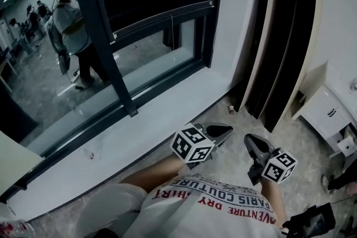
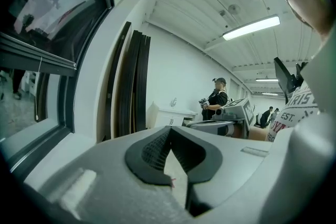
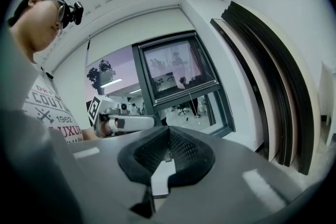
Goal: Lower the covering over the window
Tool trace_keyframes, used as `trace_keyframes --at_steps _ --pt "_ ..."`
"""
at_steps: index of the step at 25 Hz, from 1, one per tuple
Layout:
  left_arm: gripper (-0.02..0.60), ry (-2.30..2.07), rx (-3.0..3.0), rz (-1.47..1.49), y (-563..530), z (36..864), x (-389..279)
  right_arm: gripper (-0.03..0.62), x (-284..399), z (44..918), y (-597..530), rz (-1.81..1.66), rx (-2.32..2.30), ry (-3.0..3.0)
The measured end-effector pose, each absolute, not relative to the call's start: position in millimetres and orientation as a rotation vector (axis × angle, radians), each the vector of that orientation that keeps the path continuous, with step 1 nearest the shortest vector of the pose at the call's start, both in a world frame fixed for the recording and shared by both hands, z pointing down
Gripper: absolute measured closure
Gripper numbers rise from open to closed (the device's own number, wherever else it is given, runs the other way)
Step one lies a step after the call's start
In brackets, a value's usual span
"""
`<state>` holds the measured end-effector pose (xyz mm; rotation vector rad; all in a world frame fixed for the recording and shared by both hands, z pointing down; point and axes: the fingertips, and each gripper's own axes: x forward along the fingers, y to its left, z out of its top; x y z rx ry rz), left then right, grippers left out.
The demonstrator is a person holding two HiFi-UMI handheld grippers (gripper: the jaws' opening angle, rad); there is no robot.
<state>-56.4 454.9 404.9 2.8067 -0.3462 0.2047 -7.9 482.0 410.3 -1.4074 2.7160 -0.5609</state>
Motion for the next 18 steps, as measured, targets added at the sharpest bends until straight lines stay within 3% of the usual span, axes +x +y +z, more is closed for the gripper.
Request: trace_keyframes --at_steps 8,18 --pt "0.58 -0.354 2.804 0.165 324 404 -43 0.589 15 400 354 -0.514 -1.432 2.699" --pt "0.58 -0.358 2.808 0.166 253 412 -18 0.589 37 416 287 -0.562 -1.411 2.705"
